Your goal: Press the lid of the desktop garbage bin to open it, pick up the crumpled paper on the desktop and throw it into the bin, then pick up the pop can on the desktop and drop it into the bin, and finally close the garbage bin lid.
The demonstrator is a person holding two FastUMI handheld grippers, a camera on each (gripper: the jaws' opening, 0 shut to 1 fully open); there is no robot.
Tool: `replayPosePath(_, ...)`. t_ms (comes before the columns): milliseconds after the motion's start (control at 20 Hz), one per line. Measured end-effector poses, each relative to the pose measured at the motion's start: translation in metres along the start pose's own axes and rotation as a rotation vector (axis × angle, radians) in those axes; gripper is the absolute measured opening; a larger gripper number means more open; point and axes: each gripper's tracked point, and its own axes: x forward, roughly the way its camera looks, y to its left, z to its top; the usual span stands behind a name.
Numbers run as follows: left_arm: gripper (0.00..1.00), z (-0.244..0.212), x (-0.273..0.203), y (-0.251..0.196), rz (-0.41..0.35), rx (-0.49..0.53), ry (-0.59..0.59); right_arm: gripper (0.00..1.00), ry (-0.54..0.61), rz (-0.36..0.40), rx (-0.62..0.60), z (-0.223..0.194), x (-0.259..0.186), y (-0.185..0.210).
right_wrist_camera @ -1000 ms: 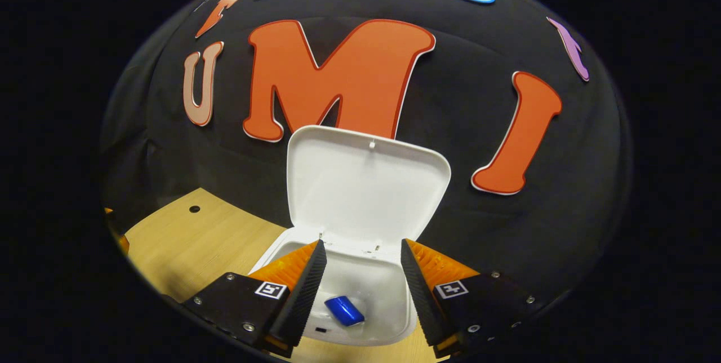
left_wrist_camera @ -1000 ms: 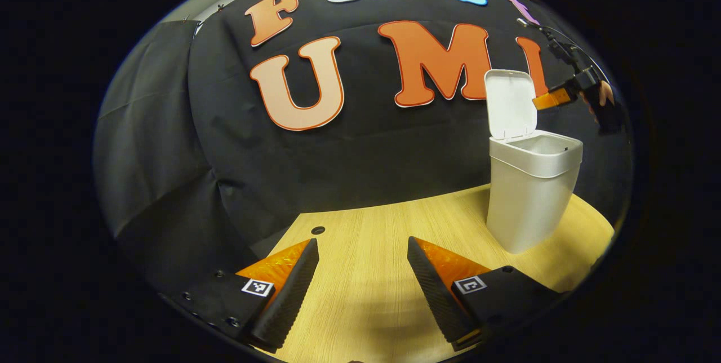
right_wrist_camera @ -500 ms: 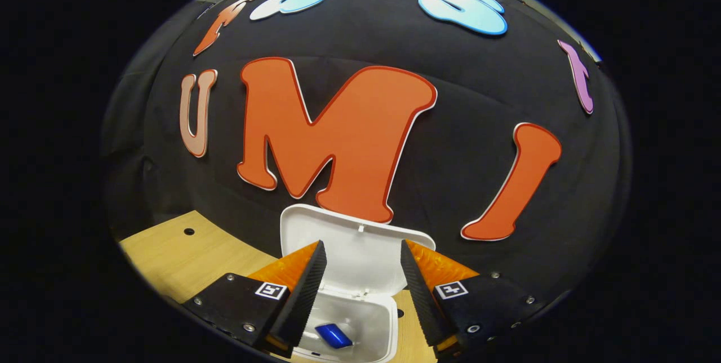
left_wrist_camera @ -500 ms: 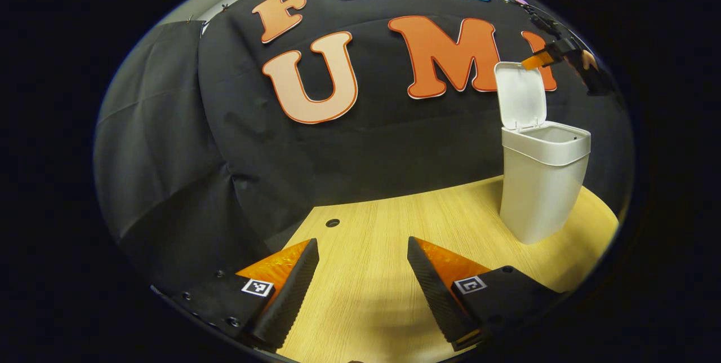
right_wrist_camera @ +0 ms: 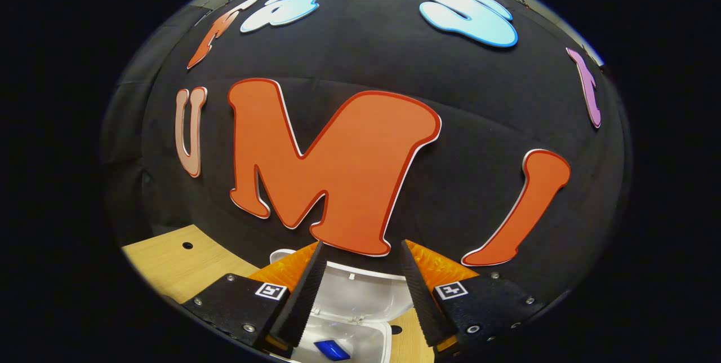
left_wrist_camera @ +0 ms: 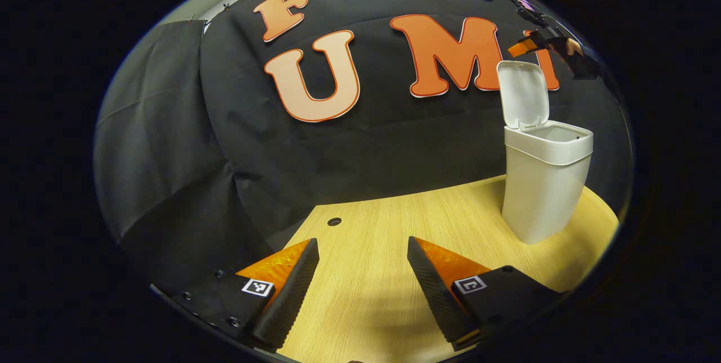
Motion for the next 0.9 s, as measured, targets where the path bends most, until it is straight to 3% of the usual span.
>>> replayPosePath(450, 1.00, 0.001, 0.001, -0.002, -0.022, 0.007, -0.002, 0.79, 0.033, 0.018, 0.044, -0.013, -0.015, 0.005)
replayPosePath(900, 1.00, 0.006, 0.005, -0.022, -0.122, 0.018, -0.025, 0.79, 0.097, 0.054, 0.086, -0.040, -0.066, 0.013)
